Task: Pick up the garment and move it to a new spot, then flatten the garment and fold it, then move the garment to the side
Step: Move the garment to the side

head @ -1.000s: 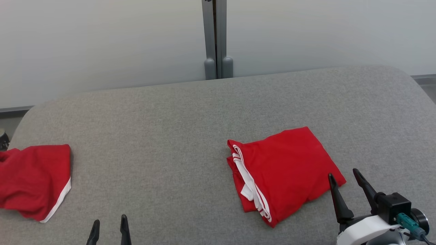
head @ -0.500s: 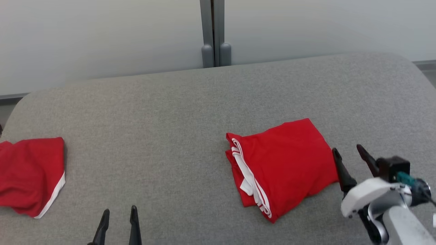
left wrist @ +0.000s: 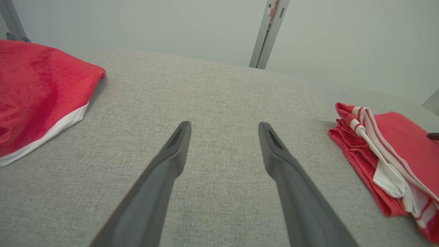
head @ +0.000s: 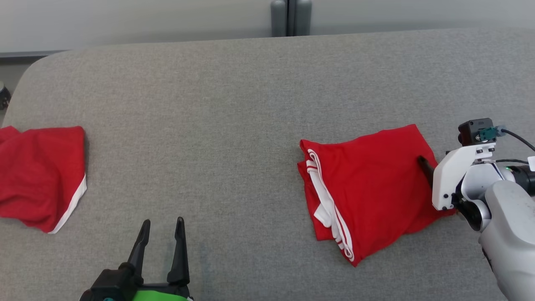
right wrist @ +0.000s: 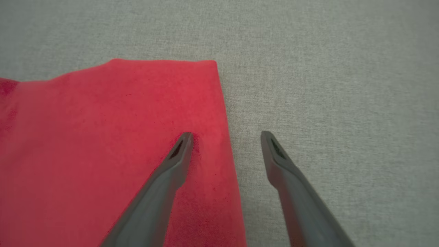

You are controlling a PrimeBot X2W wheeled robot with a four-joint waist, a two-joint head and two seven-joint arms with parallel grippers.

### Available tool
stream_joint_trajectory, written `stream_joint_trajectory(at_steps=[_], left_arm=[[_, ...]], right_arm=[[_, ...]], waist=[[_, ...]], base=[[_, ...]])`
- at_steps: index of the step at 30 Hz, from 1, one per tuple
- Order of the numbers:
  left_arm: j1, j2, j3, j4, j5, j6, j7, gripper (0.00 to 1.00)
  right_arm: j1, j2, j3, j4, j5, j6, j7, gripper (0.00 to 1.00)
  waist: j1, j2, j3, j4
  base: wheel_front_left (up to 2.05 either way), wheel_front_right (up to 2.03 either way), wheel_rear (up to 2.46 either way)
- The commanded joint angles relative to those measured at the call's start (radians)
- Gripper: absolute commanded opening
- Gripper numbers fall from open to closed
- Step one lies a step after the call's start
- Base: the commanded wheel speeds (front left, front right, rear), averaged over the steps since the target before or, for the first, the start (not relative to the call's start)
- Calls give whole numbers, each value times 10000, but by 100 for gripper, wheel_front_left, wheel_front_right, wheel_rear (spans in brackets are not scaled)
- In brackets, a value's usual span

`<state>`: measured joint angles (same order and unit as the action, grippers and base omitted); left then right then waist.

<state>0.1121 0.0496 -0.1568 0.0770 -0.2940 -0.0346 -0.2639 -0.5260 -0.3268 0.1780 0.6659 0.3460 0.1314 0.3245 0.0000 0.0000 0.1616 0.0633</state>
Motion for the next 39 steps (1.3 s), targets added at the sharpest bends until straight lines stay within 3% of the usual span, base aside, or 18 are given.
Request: stream_joint_trajectory(at_steps=[1,7,8,9,16,23,27,31,39], left_arm=[[-226,19,-9,11,-15,33,-2,100],[-332,19,27,62,25,14,-2,100],[-348,19,67,68,44,3,-2,100],[-363,19,103,68,63,-3,-2,100],[-355,19,300,-3,166,-55,-2,100],[-633,20,296,-47,330,-197,-2,100],[-1222,22,140,73,651,-411,-2,100],[-1987,22,21,128,1017,-631,-2,100],[-2412,25,92,84,1281,-784,-2,100]], right_arm=[[-149,-55,99,178,118,-15,102,100],[-357,-139,167,1090,399,-17,138,100],[-381,-138,175,1219,417,-17,114,65],[-406,-89,201,1322,490,-18,80,0],[-955,-37,361,1358,871,-26,-714,0],[-2054,104,-67,1977,148,-18,-2148,0],[-2845,-63,-719,2425,-403,-18,-2964,0],[-3613,-349,-1721,2969,-1004,-17,-3763,0],[-5224,-1334,-4088,4142,-2580,-15,-4501,0]], waist=[[0,0,424,450],[0,0,556,576],[0,0,562,562],[0,0,570,533],[0,0,566,-226],[0,0,845,-1950],[0,0,1375,-2403],[0,0,2112,-2307],[0,0,3223,-1440]], base=[[0,0,0],[0,0,0],[0,0,0],[0,0,0],[0,0,0],[0,0,0],[0,0,0],[0,0,0],[0,0,0]])
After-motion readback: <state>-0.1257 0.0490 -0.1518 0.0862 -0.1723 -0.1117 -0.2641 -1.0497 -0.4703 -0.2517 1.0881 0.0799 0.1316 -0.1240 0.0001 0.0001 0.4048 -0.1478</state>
